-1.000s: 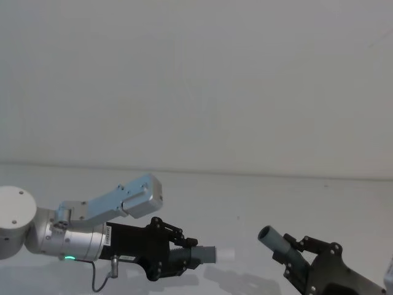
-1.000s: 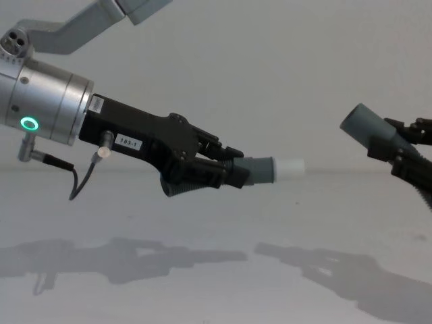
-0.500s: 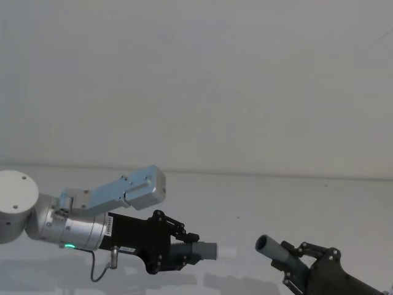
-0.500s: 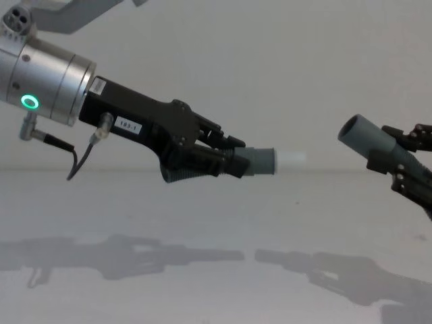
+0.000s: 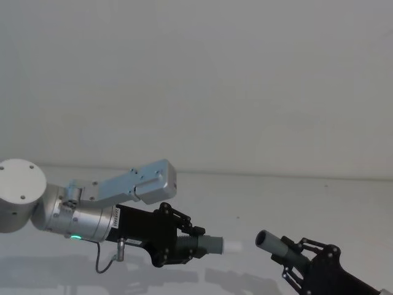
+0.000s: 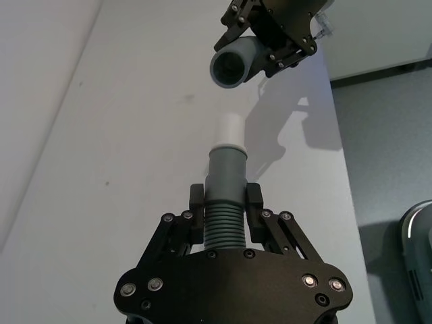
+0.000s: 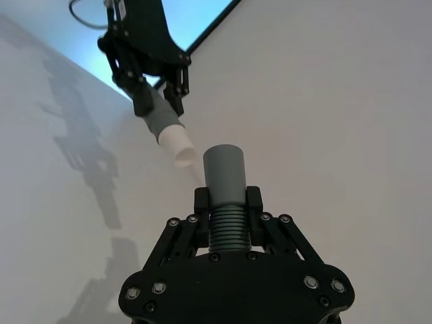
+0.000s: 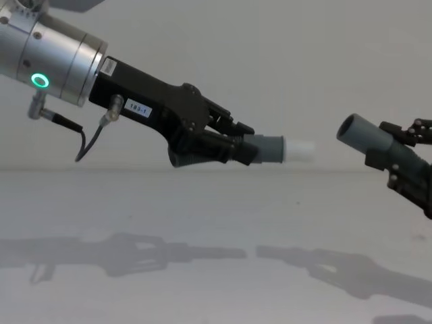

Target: Use both hands to pick up one end of the pipe from the table, align the ends, and insert them.

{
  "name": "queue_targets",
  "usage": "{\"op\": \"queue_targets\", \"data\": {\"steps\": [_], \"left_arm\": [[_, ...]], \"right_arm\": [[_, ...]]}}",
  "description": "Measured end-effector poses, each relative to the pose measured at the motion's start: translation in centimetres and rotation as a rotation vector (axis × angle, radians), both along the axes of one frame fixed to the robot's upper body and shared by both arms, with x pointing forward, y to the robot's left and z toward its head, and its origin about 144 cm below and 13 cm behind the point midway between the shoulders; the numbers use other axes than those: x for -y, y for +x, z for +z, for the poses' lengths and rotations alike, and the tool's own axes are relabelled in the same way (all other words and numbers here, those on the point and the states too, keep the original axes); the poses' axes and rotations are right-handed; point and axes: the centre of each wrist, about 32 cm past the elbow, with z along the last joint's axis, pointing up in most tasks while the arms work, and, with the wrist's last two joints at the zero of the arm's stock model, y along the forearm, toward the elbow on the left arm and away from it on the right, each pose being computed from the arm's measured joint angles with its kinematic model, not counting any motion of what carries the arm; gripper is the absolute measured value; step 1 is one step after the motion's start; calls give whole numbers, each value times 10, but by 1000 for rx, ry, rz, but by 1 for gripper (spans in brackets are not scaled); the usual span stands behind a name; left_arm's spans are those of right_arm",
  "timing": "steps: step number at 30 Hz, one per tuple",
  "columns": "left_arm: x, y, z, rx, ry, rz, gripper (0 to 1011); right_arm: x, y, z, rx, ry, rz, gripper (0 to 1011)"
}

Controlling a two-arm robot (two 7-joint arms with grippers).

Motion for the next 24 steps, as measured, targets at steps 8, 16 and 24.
{"op": "queue_targets", "data": {"steps": [8,16,24], "left_arm": [[4,-4,5,22,8,8,327],[5,-8,8,38,10,20,327],[5,-11,10,48,12,30,327]], "right_arm": [[-5,-4,3,58,-66,-76,291],[-2,-7,6,76,-132,-121,290],[3,-8,8,93,-185,-131,290]]}}
